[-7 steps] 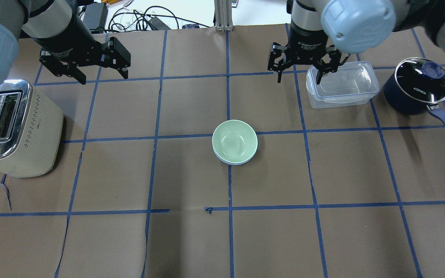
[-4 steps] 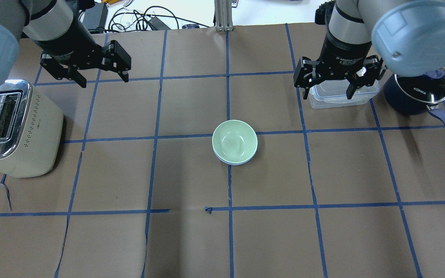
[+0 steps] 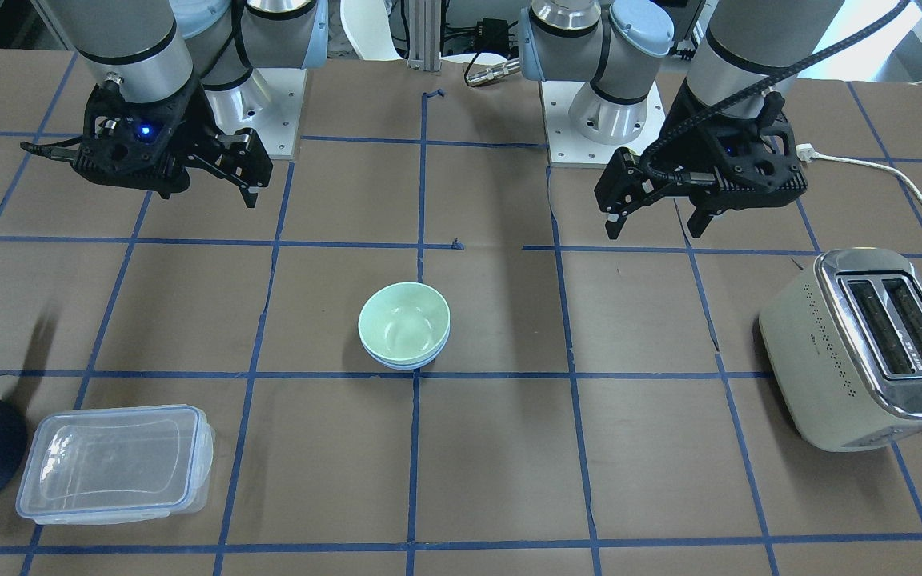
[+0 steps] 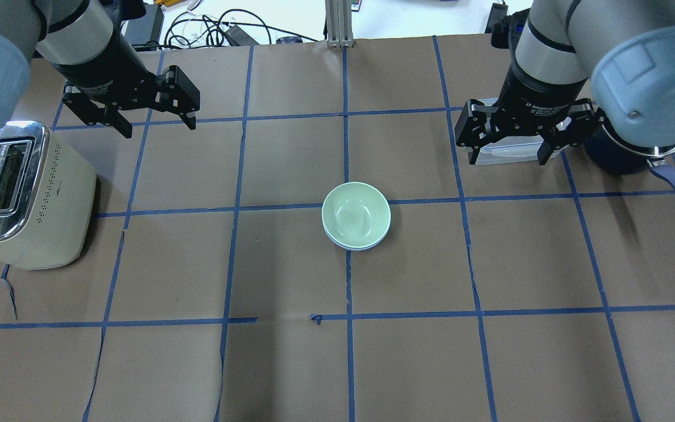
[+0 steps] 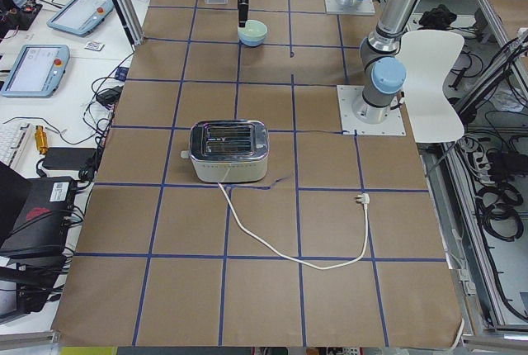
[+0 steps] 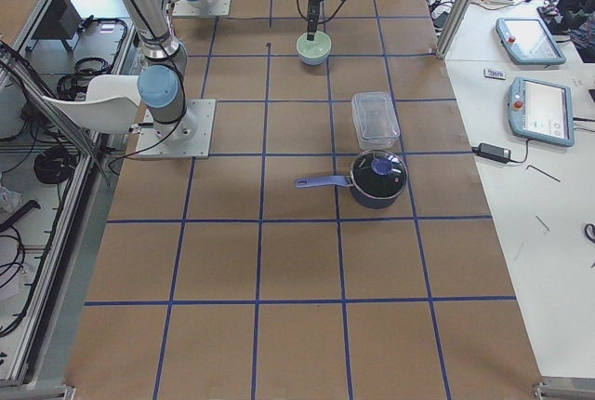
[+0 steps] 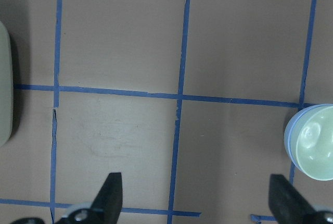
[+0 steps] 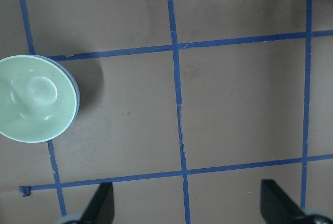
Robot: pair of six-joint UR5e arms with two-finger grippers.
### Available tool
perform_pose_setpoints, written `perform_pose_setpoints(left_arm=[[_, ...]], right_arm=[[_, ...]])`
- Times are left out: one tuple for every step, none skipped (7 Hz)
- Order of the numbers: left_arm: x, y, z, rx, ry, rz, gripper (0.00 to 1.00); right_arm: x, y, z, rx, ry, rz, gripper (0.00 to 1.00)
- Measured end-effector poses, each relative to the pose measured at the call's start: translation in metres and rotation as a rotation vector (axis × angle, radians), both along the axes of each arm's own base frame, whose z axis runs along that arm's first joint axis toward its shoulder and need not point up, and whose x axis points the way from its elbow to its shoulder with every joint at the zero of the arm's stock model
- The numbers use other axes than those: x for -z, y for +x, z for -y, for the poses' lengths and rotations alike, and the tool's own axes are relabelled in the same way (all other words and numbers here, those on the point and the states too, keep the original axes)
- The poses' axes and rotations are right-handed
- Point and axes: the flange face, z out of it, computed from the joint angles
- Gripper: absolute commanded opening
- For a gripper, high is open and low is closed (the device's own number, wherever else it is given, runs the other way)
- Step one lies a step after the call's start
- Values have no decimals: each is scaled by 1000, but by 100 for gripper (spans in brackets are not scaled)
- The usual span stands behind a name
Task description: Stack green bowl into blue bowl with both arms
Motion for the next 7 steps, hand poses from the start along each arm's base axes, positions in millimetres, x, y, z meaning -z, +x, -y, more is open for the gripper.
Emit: perform_pose_setpoints(left_arm=[[0, 0, 0, -1, 1, -2, 100], [1, 1, 1, -2, 1, -5, 100], [1, 1, 1, -2, 1, -7, 100], [1, 1, 1, -3, 1, -9, 100], [1, 1, 1, -3, 1, -10, 100], [1, 1, 1, -3, 1, -11, 100], [1, 1, 1, -3, 1, -11, 100]], right_arm=[[-5, 0, -2, 0, -1, 1, 100], [-9, -1, -4, 0, 0, -1, 100], [-13, -1, -6, 1, 1, -5, 100], [-14, -2, -7, 1, 5, -6, 100], [-15, -2, -8, 2, 11, -3, 100], [-15, -3, -8, 6, 13, 1, 100], [-16, -7, -7, 16, 14, 9, 100]])
